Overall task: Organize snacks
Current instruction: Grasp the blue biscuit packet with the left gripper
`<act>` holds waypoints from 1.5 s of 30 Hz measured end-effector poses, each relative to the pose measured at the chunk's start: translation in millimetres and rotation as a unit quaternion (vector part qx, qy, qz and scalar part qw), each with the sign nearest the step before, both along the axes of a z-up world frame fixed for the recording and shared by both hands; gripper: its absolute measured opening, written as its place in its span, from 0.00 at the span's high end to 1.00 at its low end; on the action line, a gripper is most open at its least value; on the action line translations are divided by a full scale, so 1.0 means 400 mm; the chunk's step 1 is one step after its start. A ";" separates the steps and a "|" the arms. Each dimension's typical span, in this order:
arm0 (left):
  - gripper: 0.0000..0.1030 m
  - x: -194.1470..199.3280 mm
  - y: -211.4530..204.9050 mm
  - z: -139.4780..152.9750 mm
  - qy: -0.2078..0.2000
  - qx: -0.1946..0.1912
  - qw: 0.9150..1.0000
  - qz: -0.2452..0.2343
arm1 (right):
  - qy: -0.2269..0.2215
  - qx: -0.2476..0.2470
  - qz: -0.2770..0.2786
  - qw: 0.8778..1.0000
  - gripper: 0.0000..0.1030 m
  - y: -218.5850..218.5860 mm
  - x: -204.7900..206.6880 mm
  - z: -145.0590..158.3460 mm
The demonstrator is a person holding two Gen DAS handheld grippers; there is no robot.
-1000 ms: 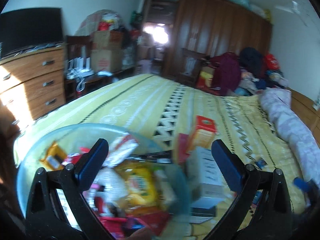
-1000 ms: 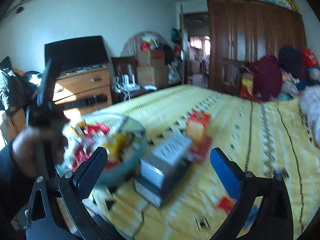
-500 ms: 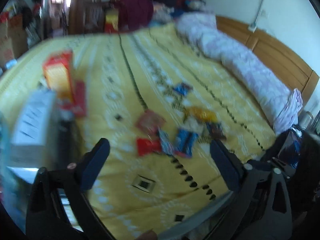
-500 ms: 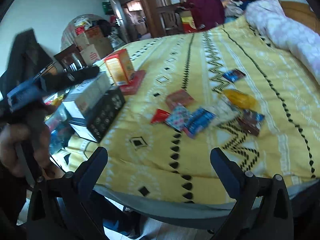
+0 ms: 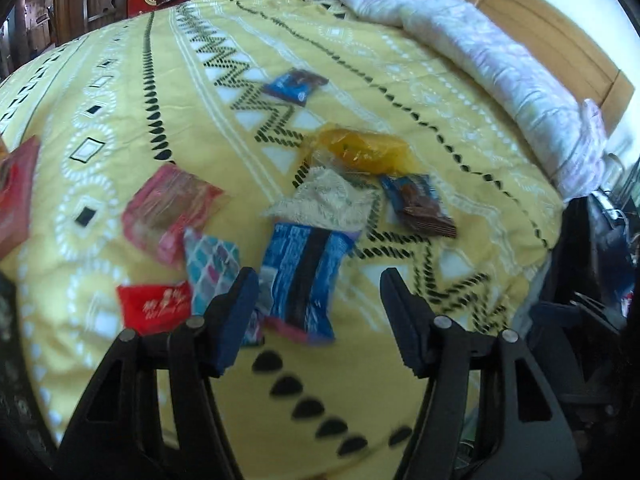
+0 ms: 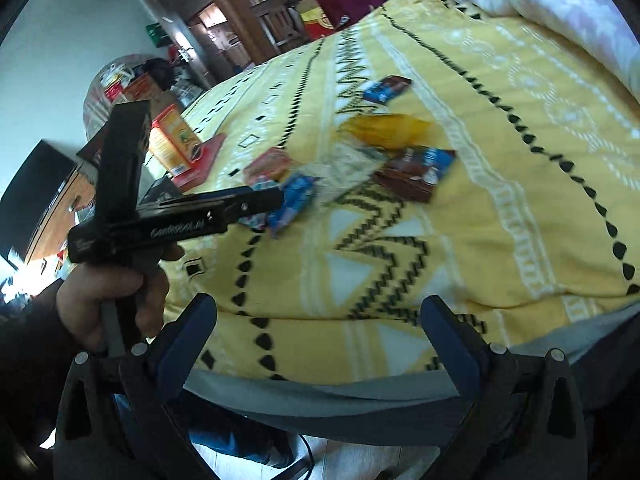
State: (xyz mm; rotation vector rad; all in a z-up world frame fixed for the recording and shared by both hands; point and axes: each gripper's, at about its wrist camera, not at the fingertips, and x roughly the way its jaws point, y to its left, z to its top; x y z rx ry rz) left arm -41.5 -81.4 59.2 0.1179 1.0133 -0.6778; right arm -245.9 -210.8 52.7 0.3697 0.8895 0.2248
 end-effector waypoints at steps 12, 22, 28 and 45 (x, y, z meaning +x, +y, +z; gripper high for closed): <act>0.55 -0.031 0.000 -0.008 -0.028 0.026 0.999 0.020 | 0.016 0.021 -0.021 0.999 0.00 -0.061 0.007 -0.046; 0.52 -0.143 0.075 -0.048 -0.034 0.109 0.992 0.056 | 0.021 0.021 -0.014 0.999 0.00 -0.034 0.019 -0.051; 0.19 -0.128 0.080 -0.051 -0.036 0.071 0.995 0.061 | 0.020 0.015 -0.005 1.000 0.00 -0.008 0.024 -0.039; 0.51 -0.145 0.072 -0.039 -0.024 0.059 0.996 0.060 | 0.028 0.040 -0.120 0.992 0.08 -0.113 0.254 -0.053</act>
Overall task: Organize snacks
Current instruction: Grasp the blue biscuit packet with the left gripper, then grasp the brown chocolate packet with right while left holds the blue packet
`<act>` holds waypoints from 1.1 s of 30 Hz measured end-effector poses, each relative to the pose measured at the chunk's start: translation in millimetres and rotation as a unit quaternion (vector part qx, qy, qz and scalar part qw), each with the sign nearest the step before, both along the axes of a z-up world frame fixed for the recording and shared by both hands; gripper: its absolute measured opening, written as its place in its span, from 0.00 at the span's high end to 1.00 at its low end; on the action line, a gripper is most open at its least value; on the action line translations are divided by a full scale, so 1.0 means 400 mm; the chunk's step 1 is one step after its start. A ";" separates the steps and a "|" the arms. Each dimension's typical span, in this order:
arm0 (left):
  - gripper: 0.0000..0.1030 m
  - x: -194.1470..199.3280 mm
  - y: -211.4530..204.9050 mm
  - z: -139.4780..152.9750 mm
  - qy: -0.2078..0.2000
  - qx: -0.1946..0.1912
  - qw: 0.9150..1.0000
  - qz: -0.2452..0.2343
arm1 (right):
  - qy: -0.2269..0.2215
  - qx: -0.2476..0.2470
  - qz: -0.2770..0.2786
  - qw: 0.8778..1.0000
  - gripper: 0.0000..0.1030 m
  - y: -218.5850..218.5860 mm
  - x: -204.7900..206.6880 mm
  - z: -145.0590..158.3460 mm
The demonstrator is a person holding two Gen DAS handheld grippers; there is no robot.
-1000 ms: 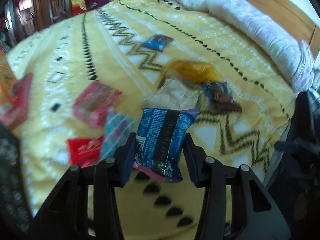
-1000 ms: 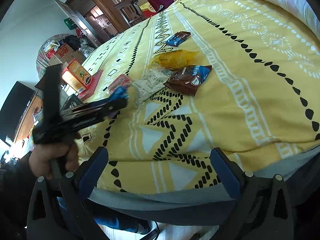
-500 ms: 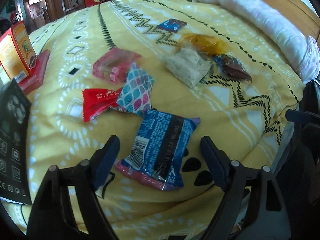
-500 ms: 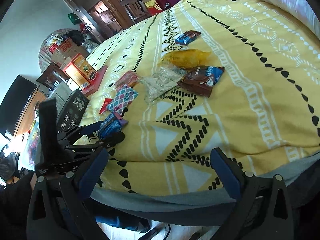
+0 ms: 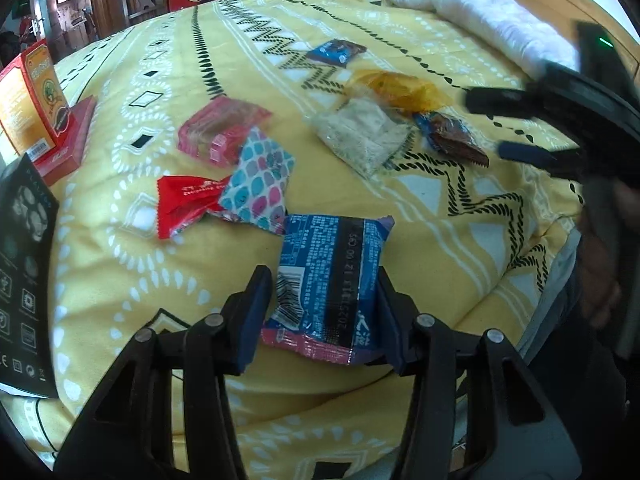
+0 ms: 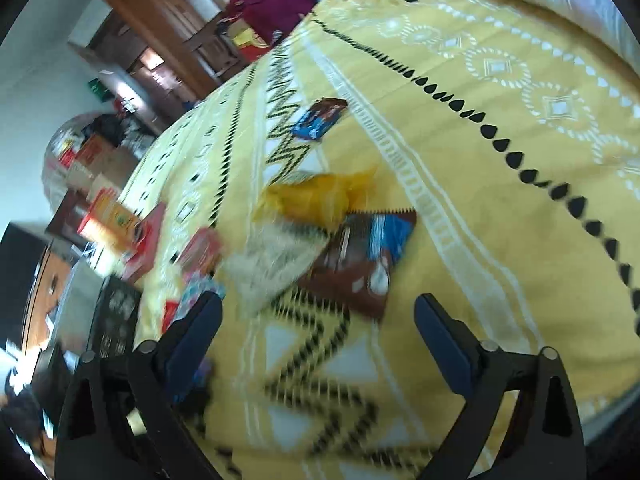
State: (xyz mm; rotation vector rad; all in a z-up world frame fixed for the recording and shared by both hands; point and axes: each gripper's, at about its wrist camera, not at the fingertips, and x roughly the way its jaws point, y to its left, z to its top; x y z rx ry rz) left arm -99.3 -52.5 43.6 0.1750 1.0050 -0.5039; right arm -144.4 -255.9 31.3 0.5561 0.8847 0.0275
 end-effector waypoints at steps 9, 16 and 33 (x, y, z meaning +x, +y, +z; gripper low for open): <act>0.51 0.005 0.013 -0.001 0.005 -0.013 1.000 0.004 | 0.039 -0.032 -0.007 0.999 0.44 -0.013 0.087 -0.087; 0.48 0.000 0.038 -0.017 0.011 -0.031 0.999 0.015 | 0.012 -0.069 0.104 0.992 0.48 0.029 -0.032 -0.048; 0.56 -0.003 0.031 0.009 -0.018 -0.008 0.999 0.034 | 0.023 -0.106 0.105 0.989 0.54 0.059 -0.055 -0.058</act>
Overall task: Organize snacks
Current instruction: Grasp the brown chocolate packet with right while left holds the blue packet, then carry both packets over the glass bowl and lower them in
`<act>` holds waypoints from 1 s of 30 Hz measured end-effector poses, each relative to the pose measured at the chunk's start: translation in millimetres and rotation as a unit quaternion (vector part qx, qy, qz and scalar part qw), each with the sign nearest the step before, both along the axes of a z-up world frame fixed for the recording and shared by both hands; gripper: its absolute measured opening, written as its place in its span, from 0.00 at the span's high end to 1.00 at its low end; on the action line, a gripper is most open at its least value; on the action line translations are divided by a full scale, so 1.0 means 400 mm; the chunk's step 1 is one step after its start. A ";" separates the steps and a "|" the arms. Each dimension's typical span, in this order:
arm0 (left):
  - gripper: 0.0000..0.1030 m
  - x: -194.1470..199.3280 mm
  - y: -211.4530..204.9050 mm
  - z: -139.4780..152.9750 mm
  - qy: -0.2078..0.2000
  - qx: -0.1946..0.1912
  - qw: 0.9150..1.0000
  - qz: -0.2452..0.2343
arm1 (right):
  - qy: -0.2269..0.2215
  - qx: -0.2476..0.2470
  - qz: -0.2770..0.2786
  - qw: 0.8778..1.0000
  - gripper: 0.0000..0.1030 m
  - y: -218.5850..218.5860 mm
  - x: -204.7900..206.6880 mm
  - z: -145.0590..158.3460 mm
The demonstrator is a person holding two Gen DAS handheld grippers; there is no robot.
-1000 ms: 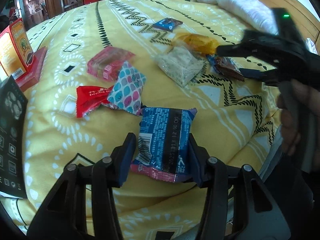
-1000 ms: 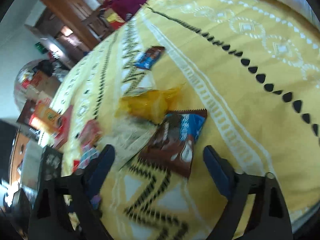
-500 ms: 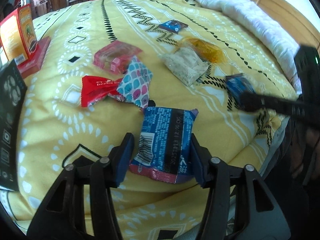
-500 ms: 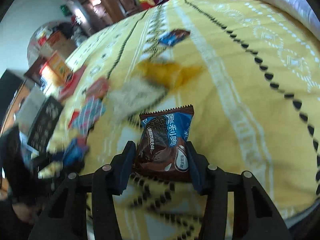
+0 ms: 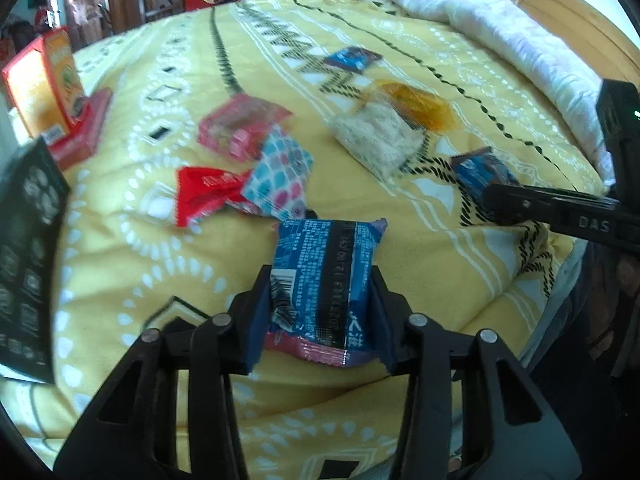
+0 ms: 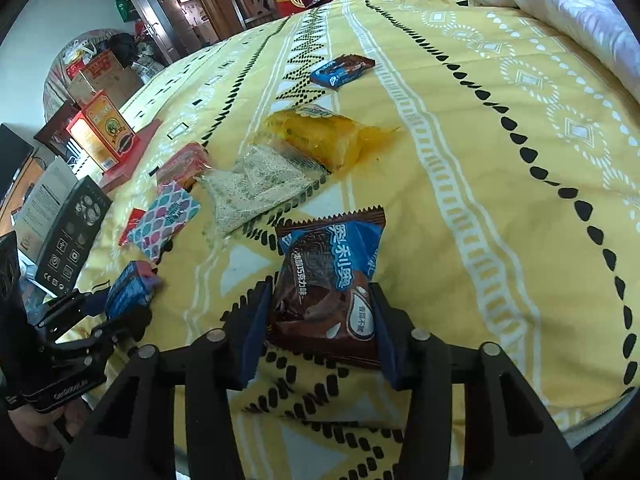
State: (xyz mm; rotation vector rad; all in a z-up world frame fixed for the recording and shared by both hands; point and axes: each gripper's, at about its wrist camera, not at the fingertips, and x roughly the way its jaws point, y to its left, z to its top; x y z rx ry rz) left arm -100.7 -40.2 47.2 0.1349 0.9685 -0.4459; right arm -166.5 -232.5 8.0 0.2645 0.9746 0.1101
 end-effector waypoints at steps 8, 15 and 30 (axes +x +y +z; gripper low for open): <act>0.56 0.003 0.038 0.049 -0.031 0.015 0.999 0.037 | -0.048 0.014 0.003 0.999 0.54 0.010 -0.041 0.088; 0.56 -0.003 0.051 0.071 -0.040 0.010 0.998 0.044 | -0.064 0.016 0.019 0.998 0.54 0.052 -0.045 0.131; 0.56 -0.001 0.090 0.111 -0.051 -0.005 0.997 0.060 | -0.078 0.012 0.034 0.996 0.54 0.089 -0.046 0.179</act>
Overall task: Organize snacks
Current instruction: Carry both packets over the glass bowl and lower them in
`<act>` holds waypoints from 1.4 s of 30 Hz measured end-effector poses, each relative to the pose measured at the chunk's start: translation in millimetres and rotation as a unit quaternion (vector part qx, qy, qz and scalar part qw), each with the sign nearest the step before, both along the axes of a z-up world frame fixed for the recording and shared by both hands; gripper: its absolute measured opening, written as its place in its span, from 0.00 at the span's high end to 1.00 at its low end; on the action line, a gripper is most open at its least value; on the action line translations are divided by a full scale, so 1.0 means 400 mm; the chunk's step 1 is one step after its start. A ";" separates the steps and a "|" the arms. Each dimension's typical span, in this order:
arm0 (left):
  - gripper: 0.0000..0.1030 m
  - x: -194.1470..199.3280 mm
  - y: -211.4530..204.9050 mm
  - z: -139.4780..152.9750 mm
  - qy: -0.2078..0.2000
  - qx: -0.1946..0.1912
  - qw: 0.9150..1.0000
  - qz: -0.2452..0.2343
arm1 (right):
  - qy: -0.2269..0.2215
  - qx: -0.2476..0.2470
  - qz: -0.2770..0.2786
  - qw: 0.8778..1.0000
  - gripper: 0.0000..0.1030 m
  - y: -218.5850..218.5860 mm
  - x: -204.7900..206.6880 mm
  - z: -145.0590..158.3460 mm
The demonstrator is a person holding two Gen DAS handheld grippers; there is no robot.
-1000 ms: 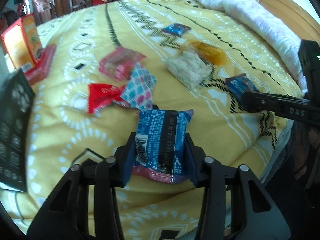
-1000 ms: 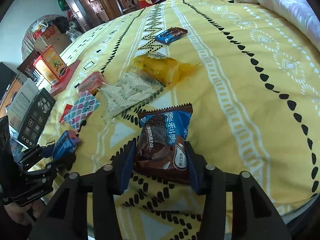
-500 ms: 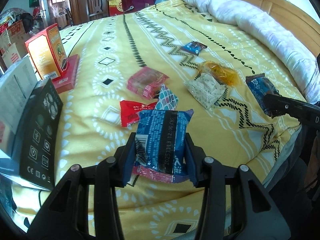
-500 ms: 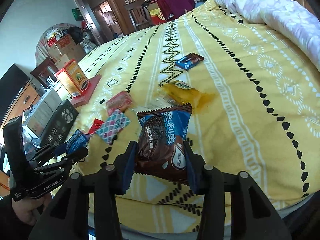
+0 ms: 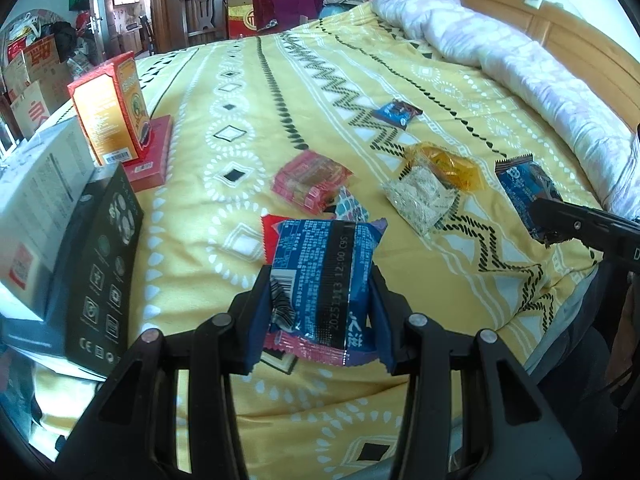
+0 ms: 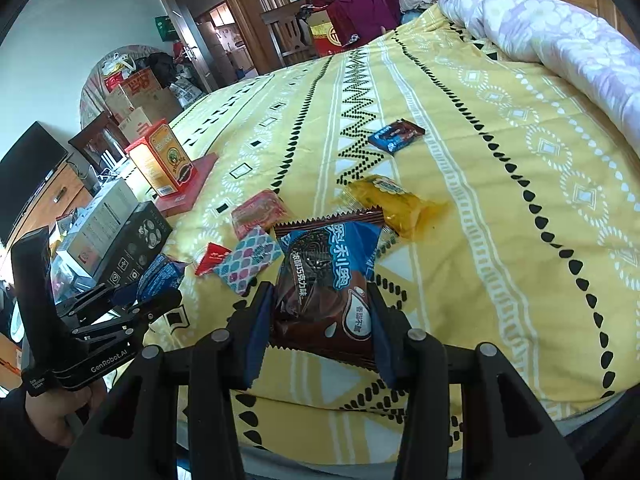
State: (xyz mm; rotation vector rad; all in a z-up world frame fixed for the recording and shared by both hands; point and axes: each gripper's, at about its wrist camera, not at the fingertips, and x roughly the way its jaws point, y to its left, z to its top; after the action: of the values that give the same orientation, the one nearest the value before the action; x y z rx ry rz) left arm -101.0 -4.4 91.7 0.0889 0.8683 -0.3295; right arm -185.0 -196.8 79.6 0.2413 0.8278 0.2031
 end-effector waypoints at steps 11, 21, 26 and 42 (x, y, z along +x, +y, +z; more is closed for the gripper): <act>0.56 0.018 0.257 0.213 -0.080 -0.047 0.991 0.101 | -0.058 0.002 0.051 0.997 0.54 0.125 0.059 0.149; 0.56 -0.048 0.671 0.402 -0.166 -0.050 0.950 0.259 | -0.128 0.062 0.178 0.974 0.54 0.465 0.158 0.373; 0.56 -0.083 0.840 0.394 -0.158 -0.049 0.930 0.328 | -0.131 0.101 0.265 0.950 0.54 0.702 0.173 0.458; 0.56 -0.078 0.973 0.312 -0.112 -0.020 0.906 0.407 | -0.090 0.091 0.405 0.905 0.54 1.167 0.107 0.442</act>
State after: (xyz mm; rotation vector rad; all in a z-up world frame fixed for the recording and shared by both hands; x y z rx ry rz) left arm -132.3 384.6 216.5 -0.2713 0.6030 0.4434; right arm -142.2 269.9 256.3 0.0357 0.6854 1.0758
